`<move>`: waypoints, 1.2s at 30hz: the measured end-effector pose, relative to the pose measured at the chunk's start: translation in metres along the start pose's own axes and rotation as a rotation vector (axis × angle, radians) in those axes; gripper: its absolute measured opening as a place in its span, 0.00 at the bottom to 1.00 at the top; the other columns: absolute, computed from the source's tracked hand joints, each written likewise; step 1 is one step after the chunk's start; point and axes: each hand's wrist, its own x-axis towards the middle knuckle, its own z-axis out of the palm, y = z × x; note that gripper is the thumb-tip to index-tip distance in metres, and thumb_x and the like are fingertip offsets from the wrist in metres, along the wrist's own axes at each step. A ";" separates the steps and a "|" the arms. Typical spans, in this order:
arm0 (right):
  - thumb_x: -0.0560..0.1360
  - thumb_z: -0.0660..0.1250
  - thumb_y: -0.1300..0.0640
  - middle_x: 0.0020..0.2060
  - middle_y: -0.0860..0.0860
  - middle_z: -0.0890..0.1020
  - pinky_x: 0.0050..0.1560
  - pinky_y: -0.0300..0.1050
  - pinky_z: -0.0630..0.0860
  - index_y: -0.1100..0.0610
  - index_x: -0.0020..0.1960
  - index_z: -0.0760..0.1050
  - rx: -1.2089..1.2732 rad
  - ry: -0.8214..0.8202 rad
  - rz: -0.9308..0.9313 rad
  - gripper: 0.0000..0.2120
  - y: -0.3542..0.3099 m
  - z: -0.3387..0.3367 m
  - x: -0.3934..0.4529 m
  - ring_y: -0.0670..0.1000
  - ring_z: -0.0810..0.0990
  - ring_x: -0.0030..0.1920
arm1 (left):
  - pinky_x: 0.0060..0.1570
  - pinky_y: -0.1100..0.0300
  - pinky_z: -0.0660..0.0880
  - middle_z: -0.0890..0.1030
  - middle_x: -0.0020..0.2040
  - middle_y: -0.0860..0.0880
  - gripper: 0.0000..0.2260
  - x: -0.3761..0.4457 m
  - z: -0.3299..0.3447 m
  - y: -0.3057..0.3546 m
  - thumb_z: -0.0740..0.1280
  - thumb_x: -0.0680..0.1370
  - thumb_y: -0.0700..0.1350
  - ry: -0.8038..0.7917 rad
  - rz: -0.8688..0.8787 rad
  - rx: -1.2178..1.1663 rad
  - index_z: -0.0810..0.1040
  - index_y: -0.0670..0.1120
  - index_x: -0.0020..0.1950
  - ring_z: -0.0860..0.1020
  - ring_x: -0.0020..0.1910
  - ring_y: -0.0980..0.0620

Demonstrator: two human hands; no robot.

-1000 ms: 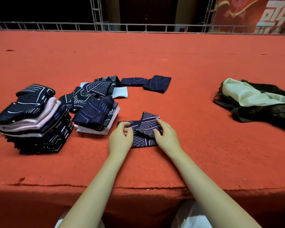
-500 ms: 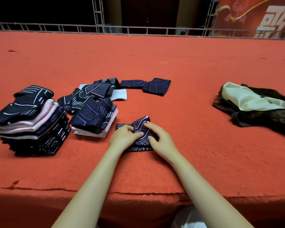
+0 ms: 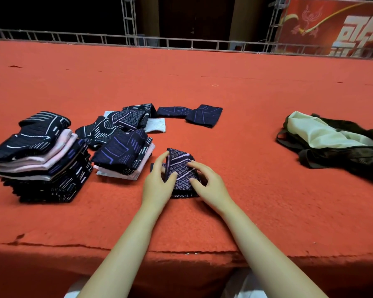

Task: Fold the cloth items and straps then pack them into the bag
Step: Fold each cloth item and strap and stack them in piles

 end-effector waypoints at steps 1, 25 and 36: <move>0.71 0.65 0.62 0.64 0.50 0.76 0.67 0.29 0.61 0.56 0.64 0.75 -0.027 -0.001 -0.007 0.21 0.000 0.001 0.000 0.44 0.72 0.65 | 0.51 0.57 0.74 0.80 0.49 0.52 0.26 0.000 -0.001 0.000 0.68 0.74 0.39 0.035 -0.007 -0.004 0.68 0.54 0.69 0.78 0.47 0.52; 0.78 0.58 0.44 0.65 0.52 0.74 0.67 0.48 0.59 0.56 0.61 0.77 -0.557 0.006 0.199 0.20 0.015 0.014 0.015 0.53 0.64 0.69 | 0.58 0.50 0.71 0.80 0.55 0.43 0.21 0.001 -0.011 -0.008 0.70 0.69 0.41 0.190 -0.144 0.270 0.74 0.44 0.61 0.76 0.55 0.41; 0.75 0.66 0.50 0.40 0.44 0.78 0.49 0.50 0.71 0.52 0.43 0.71 -0.084 0.023 0.203 0.07 0.000 0.003 0.003 0.49 0.76 0.44 | 0.62 0.54 0.69 0.77 0.62 0.46 0.23 -0.012 -0.007 0.007 0.68 0.73 0.39 0.082 -0.041 0.204 0.70 0.44 0.67 0.75 0.62 0.46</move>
